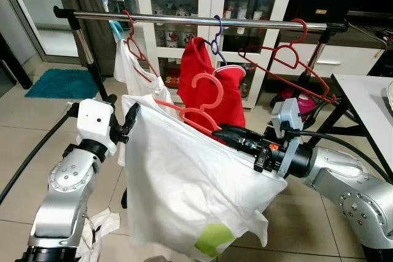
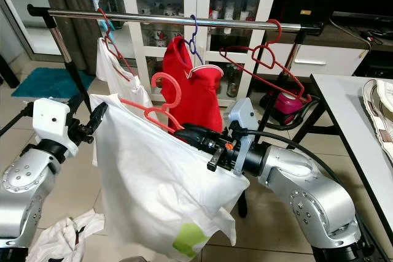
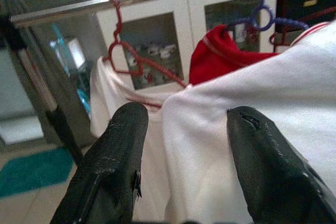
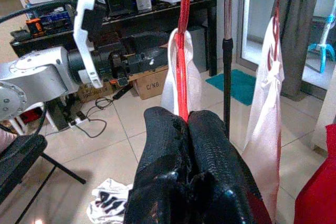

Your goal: Hang hanger

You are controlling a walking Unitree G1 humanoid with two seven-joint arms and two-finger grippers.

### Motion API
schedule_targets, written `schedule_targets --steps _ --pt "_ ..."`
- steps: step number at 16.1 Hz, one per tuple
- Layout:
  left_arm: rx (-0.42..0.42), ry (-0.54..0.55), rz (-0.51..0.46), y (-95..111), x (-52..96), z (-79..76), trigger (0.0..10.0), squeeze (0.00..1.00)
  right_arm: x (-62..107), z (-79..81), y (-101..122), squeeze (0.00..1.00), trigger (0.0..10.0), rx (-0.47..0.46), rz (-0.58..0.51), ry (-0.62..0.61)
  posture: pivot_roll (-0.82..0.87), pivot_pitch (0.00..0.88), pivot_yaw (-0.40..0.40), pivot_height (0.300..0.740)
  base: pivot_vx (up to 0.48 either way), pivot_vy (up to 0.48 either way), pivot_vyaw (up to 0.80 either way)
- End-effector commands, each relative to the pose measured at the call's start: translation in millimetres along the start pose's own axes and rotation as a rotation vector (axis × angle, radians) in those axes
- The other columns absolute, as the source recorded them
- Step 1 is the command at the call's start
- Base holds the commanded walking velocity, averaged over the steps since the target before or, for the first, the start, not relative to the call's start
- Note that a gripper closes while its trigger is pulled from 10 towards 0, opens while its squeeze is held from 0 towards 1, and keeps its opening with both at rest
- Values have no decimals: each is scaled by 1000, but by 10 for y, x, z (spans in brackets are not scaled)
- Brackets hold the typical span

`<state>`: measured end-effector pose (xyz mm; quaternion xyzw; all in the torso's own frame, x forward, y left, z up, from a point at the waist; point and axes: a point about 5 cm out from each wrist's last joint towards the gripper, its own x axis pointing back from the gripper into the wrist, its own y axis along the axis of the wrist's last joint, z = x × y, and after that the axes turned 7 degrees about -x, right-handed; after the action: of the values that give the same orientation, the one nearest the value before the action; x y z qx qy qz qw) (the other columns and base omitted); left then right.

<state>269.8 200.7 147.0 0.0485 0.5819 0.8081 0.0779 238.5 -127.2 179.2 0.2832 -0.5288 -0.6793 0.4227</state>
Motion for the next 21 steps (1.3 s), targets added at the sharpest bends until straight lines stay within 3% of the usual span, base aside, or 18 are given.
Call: schedule_targets --steps 1,3,4,5,6,7,8,10,12,21 --pt "13 9 35 -52 10 8 10000 0 37 49 85 0 10000 13 -34 32 -31 0 37 740 0 0 0" --pt "31 -2 50 -84 15 -50 10000 0 42 50 89 0 10000 11 -36 34 -34 0 40 740 0 0 0" --pt "56 -2 63 -112 23 -98 4235 0 44 52 93 0 10000 10 -36 34 -36 0 41 740 0 0 0" --pt "77 0 78 -139 30 -130 3608 0 46 56 94 0 10000 9 -36 36 -37 0 42 740 0 0 0" --pt "99 10 100 -179 29 -138 2078 0 47 65 95 0 10000 8 -36 43 -36 0 42 740 0 0 0" --pt "106 11 111 -200 27 -138 1804 0 48 70 96 0 10000 7 -36 47 -37 0 42 740 0 0 0" --pt "107 0 142 -269 9 -131 627 0 51 84 99 0 10000 2 -36 60 -37 0 42 740 0 0 0" --pt "96 1 160 -329 -55 -70 0 0 54 102 102 0 10000 -7 -35 78 -36 0 38 740 0 0 0" --pt "95 -16 171 -357 -114 -14 0 0 58 107 103 0 10000 -9 -35 80 -36 0 38 740 0 0 0" --pt "67 -119 144 -388 -208 -20 0 0 79 121 125 0 10000 -20 -46 72 -50 0 46 740 0 0 0"
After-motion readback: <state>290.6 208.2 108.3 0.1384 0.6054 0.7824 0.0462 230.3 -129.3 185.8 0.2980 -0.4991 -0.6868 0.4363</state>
